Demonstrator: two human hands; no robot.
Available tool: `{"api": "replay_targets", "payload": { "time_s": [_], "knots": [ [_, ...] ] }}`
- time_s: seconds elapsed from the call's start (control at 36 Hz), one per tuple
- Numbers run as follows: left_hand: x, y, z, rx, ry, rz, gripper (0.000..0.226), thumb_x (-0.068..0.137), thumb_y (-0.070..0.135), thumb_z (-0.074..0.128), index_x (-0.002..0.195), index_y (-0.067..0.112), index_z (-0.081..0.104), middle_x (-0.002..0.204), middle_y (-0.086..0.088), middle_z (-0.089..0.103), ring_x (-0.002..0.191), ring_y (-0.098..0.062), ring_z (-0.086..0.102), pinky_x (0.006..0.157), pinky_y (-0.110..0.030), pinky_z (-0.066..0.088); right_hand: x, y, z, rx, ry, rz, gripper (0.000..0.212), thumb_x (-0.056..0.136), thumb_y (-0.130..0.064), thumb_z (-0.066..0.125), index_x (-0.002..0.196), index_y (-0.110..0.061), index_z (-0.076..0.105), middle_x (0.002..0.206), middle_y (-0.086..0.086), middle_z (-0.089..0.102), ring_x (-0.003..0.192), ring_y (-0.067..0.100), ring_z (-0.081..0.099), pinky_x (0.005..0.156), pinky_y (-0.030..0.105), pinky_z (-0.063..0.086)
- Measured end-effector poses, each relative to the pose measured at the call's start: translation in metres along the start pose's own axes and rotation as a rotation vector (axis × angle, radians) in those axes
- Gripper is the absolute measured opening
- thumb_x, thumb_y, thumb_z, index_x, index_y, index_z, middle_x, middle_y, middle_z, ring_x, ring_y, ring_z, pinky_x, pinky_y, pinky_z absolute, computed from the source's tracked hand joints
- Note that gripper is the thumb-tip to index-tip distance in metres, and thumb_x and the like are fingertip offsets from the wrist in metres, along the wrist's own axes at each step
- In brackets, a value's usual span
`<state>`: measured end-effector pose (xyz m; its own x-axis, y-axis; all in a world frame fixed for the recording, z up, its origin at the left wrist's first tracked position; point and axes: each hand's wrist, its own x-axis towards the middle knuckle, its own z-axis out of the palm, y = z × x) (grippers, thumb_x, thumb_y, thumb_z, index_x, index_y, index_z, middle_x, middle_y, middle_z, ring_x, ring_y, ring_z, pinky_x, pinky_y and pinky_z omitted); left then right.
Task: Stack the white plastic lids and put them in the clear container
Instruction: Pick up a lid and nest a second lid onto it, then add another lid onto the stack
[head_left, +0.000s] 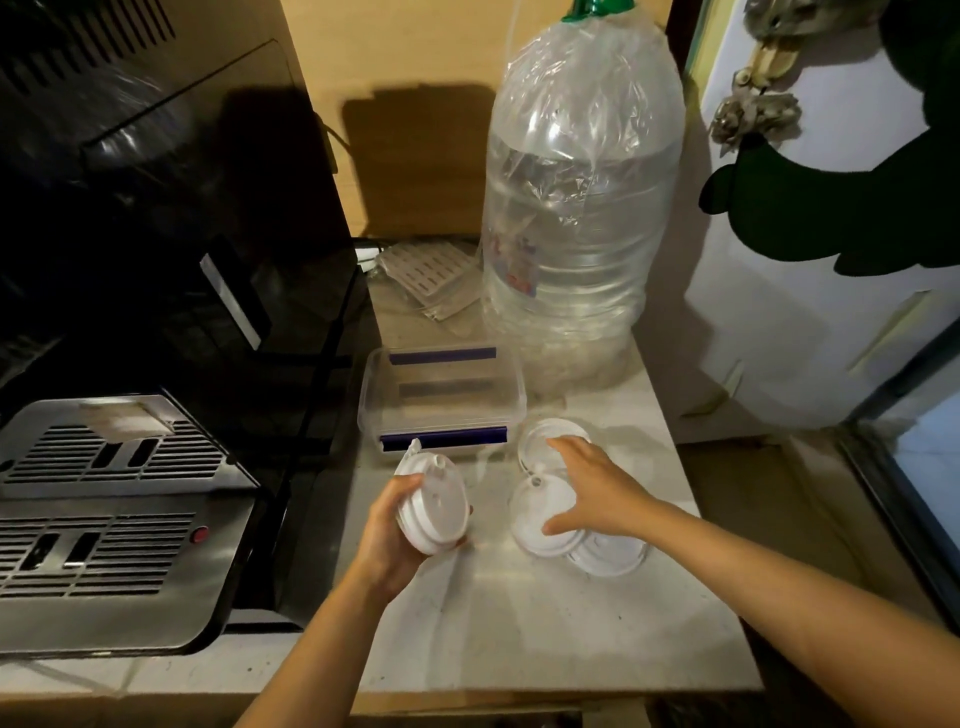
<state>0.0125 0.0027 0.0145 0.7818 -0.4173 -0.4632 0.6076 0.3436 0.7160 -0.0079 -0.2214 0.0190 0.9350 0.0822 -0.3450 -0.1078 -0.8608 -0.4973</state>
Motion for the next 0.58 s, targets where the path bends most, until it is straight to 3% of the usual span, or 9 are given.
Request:
{"api": "replay_targets", "payload": {
  "time_s": [0.17,0.25,0.47,0.58],
  "knots": [
    [0.008,-0.003,0.004,0.04,-0.017,-0.063,0.096,0.016,0.046,0.083,0.102,0.018,0.051,0.097,-0.02,0.052,0.086,-0.034,0.055,0.05,-0.035,0.056,-0.006,0.003,0.022,-0.143,0.018,-0.022,0.096,0.065,-0.045,0.076,0.138,-0.017,0.021,0.145,0.002,0.028,0.132,0.021,0.028,0.101,0.031,0.034],
    [0.011,-0.002,0.006,0.04,0.009,-0.087,0.08,0.033,0.036,0.077,0.105,0.017,0.049,0.095,-0.019,0.054,0.084,-0.032,0.056,0.05,-0.034,0.056,-0.005,0.002,0.028,-0.206,0.034,-0.038,0.096,0.066,-0.046,0.074,0.139,-0.016,0.02,0.146,0.003,0.027,0.133,0.023,0.026,0.105,0.032,0.032],
    [0.019,-0.003,0.008,0.108,0.074,-0.067,0.047,0.074,0.034,0.05,0.115,0.012,0.043,0.094,-0.017,0.053,0.079,-0.028,0.056,0.049,-0.033,0.053,-0.002,0.003,0.037,-0.248,0.053,-0.054,0.087,0.068,-0.039,0.074,0.136,-0.014,0.025,0.142,0.003,0.032,0.127,0.021,0.032,0.102,0.03,0.035],
    [0.022,-0.002,0.008,0.097,0.085,-0.072,0.042,0.069,0.035,0.053,0.105,0.014,0.049,0.091,-0.017,0.054,0.077,-0.029,0.056,0.05,-0.033,0.051,-0.003,0.003,0.034,-0.196,0.05,-0.043,0.085,0.067,-0.039,0.074,0.134,-0.016,0.027,0.14,0.002,0.033,0.124,0.02,0.035,0.096,0.029,0.039]
  ]
}}
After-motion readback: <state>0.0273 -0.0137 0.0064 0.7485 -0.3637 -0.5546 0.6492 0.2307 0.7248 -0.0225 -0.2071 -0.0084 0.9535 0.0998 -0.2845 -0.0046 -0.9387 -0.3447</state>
